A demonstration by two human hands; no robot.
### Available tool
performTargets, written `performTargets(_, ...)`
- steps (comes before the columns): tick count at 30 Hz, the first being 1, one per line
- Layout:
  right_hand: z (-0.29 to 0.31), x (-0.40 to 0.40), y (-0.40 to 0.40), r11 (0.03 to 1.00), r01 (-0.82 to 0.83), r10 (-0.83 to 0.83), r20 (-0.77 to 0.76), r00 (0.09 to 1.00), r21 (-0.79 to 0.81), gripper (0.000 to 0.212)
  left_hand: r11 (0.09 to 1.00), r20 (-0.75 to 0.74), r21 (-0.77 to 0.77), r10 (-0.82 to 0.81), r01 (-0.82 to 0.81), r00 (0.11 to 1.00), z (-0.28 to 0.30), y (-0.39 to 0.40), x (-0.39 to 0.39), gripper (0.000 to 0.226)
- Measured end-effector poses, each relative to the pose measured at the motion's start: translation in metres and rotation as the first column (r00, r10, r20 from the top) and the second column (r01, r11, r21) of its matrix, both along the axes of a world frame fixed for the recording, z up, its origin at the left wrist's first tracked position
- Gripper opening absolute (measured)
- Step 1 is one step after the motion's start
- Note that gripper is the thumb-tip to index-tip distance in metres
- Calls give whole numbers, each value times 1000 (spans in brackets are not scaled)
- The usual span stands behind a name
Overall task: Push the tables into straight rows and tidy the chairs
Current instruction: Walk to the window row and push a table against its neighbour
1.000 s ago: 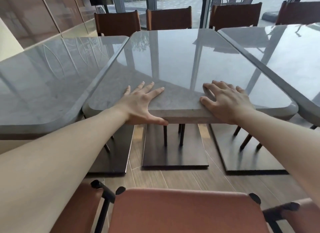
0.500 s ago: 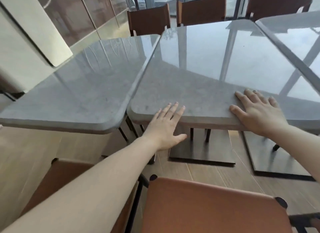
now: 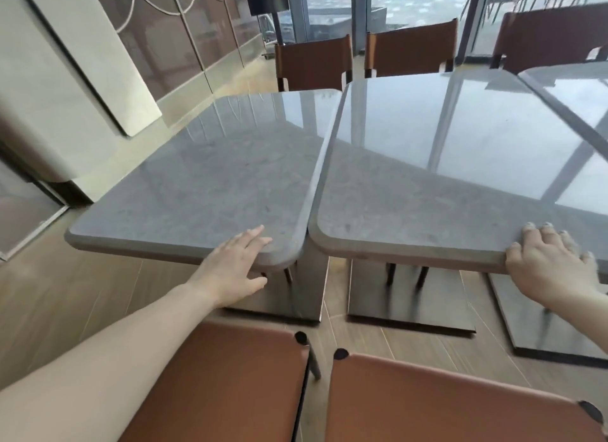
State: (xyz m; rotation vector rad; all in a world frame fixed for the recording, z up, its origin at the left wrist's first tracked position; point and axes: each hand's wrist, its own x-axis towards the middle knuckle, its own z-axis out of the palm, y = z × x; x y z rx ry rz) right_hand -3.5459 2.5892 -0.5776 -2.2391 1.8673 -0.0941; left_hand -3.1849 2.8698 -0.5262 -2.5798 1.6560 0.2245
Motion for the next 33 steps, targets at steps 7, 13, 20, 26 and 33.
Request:
performTargets(7,37,125,101,982,-186,188,-53,981,44,57,996,-49,-63,65,-68,997,-5,23,83,92)
performTargets(13,35,299,195,866,-498,493,87,866,52,67,986,-40,137,97,-91,994,-28,51,159,92)
performTargets(20,-4,382,219,967,-204,222,109,969,-156,58,960,78,51,-280,277,957,-29,33,220,101)
performTargets(26,-11,380,218,947,-192,219,79,973,-256,62,951,42,3,-310,311,950,-52,26,235,115)
performTargets(33,-13,377,218,945,-272,287,62,956,-181,69,962,51,-32,-270,271,962,-53,30,233,123)
